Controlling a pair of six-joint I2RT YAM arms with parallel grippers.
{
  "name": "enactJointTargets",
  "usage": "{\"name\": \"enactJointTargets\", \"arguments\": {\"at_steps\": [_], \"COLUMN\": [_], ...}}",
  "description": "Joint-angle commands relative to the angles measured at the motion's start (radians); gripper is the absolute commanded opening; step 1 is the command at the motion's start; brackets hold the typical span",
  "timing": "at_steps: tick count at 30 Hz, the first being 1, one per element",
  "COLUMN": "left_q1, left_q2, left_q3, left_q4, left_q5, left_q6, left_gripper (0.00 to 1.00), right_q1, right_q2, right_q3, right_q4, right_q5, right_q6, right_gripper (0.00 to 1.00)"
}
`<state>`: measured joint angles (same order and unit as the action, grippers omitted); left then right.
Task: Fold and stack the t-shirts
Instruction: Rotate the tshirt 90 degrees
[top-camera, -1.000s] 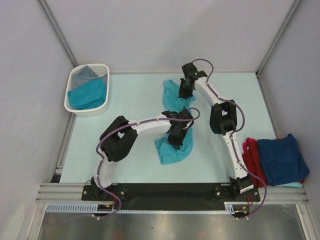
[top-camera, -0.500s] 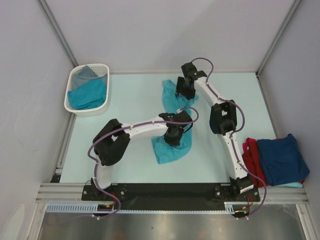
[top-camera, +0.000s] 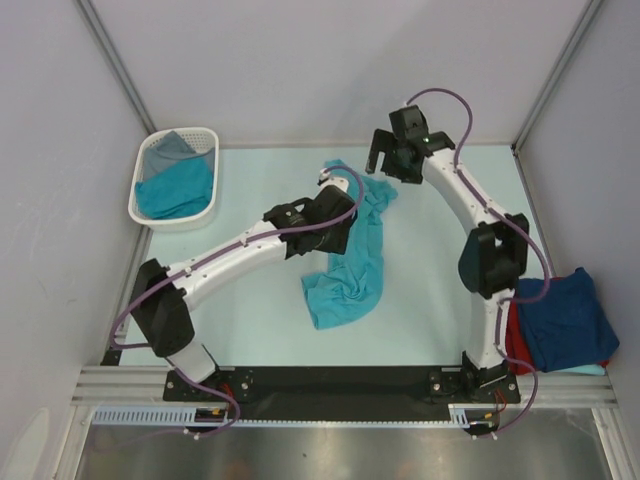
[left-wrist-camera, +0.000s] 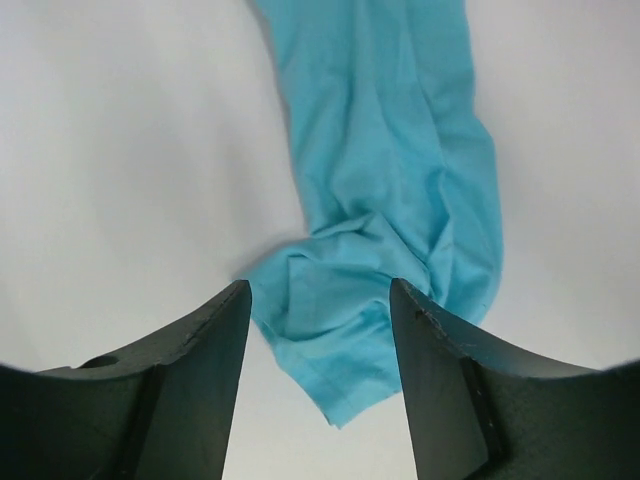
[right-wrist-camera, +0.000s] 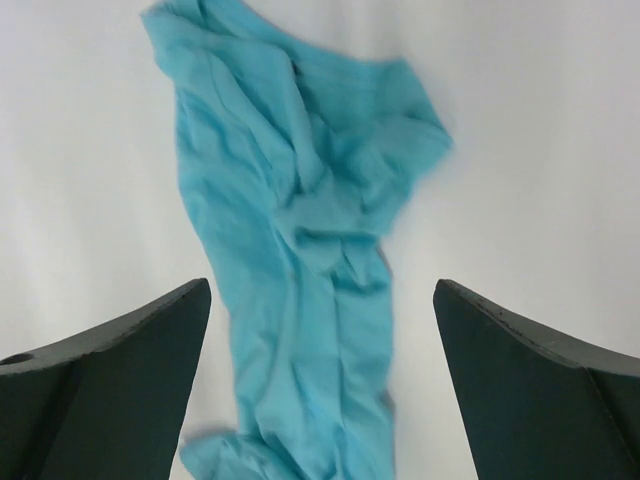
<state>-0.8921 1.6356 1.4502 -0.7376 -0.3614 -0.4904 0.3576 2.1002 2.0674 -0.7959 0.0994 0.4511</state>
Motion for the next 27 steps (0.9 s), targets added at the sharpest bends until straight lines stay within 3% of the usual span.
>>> {"name": "enactJointTargets", "arguments": {"at_steps": [1, 5, 10, 15, 21, 27], "left_q1": [0.102, 0.209, 0.297, 0.28, 0.28, 0.282], "left_q2": [-0.039, -0.024, 0.093, 0.073, 0.035, 0.072], "left_q3": [-0.013, -0.019, 0.042, -0.078, -0.212, -0.235], "left_q4": [0.047, 0.112, 0.075, 0.121, 0.171, 0.19], "left_q5": [0.036, 0.068, 0.153, 0.21, 0.222, 0.228], "left_q6": [0.016, 0.039, 0.055, 0.041, 0.046, 0.041], "left_gripper": [0.63, 0.61, 0.6, 0.6, 0.6, 0.59], "right_q1": [0.021, 0.046, 0.15, 0.245, 0.365, 0.406], "right_q2": [-0.257, -0.405, -0.577, -0.738, -0.836, -0.856], "right_q3": [-0.347, -0.574, -0.795, -0.963, -1.04, -1.055], "right_q4": [0.099, 0.112, 0.124, 0.095, 0.018, 0.003], "right_q5": [0.083, 0.12, 0.184, 0.229, 0.312, 0.307], "right_q6": [-0.005, 0.027, 0.086, 0.152, 0.221, 0.27], "right_gripper": [1.0, 1.0, 1.0, 1.0, 1.0, 1.0]}}
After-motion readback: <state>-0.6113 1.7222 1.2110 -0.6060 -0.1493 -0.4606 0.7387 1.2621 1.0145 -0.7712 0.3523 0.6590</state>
